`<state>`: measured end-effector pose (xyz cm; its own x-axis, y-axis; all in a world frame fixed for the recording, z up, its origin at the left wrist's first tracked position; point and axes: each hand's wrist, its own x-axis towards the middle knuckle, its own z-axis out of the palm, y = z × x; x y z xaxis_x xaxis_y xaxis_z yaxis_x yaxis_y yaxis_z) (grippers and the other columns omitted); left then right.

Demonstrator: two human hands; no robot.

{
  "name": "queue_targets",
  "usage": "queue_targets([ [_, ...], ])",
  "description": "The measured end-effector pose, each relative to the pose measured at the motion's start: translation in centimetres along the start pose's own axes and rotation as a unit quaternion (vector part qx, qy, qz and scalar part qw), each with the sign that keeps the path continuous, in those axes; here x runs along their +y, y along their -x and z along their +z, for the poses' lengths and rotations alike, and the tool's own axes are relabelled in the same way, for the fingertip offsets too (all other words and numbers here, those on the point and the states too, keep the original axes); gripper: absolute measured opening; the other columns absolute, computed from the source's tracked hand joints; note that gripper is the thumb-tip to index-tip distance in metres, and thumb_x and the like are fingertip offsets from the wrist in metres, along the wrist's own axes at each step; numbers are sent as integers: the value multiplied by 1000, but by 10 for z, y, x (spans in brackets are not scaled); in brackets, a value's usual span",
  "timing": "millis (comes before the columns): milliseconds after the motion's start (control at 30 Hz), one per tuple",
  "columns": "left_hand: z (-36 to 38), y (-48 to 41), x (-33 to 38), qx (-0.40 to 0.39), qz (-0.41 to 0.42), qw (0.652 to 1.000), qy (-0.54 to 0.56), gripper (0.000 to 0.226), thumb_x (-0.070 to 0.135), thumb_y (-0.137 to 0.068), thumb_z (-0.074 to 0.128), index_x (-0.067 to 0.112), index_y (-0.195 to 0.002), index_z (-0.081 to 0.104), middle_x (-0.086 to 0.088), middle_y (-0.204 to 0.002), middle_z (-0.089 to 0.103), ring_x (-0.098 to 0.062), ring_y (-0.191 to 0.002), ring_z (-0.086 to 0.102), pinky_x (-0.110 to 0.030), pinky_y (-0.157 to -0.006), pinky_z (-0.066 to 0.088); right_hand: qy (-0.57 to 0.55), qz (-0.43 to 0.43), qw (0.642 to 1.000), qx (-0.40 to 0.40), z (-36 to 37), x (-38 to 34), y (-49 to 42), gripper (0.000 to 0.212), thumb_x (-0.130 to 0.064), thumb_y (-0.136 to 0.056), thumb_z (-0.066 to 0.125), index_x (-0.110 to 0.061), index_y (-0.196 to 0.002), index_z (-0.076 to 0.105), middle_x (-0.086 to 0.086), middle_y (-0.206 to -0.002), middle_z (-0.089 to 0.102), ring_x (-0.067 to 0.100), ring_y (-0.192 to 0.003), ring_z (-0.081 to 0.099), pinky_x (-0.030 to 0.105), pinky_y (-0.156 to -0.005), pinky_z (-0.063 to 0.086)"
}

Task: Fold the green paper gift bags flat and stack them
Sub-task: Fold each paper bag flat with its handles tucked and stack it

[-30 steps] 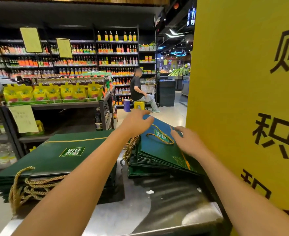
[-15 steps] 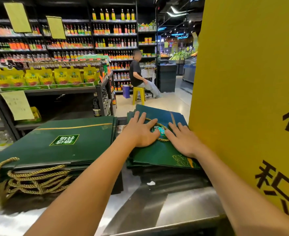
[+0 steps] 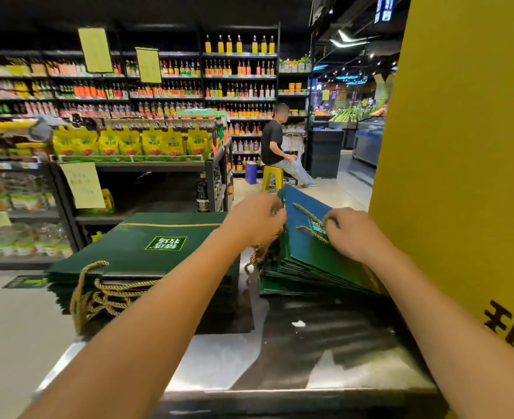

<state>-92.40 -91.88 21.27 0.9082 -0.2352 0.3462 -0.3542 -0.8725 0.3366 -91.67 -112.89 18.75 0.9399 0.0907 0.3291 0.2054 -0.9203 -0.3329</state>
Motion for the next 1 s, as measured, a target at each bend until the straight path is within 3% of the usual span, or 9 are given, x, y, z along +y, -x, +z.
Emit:
queue_targets([
  [133, -39, 39, -47, 2, -88, 995, -49, 32, 35, -100, 49, 19, -121, 67, -4, -123, 68, -30, -111, 63, -46, -96, 53, -16, -58, 998, 28, -15, -63, 6, 29, -25, -100, 44, -19, -114, 68, 9, -112, 70, 33, -98, 62, 45, -86, 54],
  [333, -85, 117, -130, 4, -210, 972, -102, 27, 33, -97, 55, 18, -114, 70, -5, -111, 72, -30, -104, 67, -43, -92, 56, -1, -171, 985, -1, 0, -156, 31, 28, -26, -99, 47, -8, -86, 65, 13, -84, 65, 32, -80, 63, 41, -67, 55],
  [400, -97, 143, -155, 20, -255, 960, -114, 24, 35, -95, 56, 17, -98, 71, -8, -103, 74, -29, -96, 69, -42, -86, 59, 4, -175, 984, -23, 17, -172, 36, 32, -30, -99, 49, -9, -76, 55, 11, -73, 56, 31, -71, 58, 35, -57, 44],
  [467, -105, 163, -175, 39, -296, 947, -115, 28, 39, -94, 56, 15, -90, 70, -9, -93, 75, -27, -84, 70, -39, -76, 60, 10, -141, 988, -60, 37, -178, 37, 34, -39, -100, 50, -11, -80, 49, 5, -73, 51, 28, -71, 55, 34, -59, 42],
  [600, -112, 188, -191, 71, -346, 934, -49, 33, 41, -97, 64, 13, -84, 73, -2, -69, 64, -16, -63, 59, -27, -51, 39, 64, -96, 986, -122, 65, -175, 37, 48, -56, -100, 48, -9, -92, 48, 3, -74, 51, 26, -76, 56, 34, -64, 45],
  [733, -111, 194, -205, 124, -357, 922, 81, 35, 37, -92, 72, 5, -105, 78, -9, -92, 75, -21, -82, 66, -33, -70, 53, 44, -59, 990, -119, 73, -170, 36, 59, -65, -94, 52, -11, -72, 44, 2, -66, 47, 17, -58, 45, 28, -50, 35],
  [833, -108, 196, -208, 132, -382, 905, 135, 44, 35, -90, 75, 2, -118, 72, -13, -114, 72, -24, -100, 65, -38, -85, 54, 14, -46, 990, -129, 76, -166, 36, 59, -67, -92, 55, -9, -79, 52, 4, -70, 55, 17, -57, 50, 28, -49, 38],
  [933, -104, 195, -209, 142, -402, 888, 169, 43, 32, -87, 79, 2, -117, 72, -13, -117, 70, -26, -106, 63, -40, -88, 53, -26, -48, 988, -144, 83, -159, 33, 63, -72, -88, 56, -10, -96, 69, 6, -79, 67, 20, -64, 61, 32, -56, 50],
  [1000, -104, 195, -209, 147, -411, 881, 185, 41, 29, -85, 81, 2, -114, 71, -14, -115, 69, -27, -108, 62, -40, -88, 52, -57, -37, 987, -149, 84, -155, 35, 60, -69, -88, 59, -9, -80, 61, 6, -72, 60, 20, -59, 55, 31, -51, 42],
])
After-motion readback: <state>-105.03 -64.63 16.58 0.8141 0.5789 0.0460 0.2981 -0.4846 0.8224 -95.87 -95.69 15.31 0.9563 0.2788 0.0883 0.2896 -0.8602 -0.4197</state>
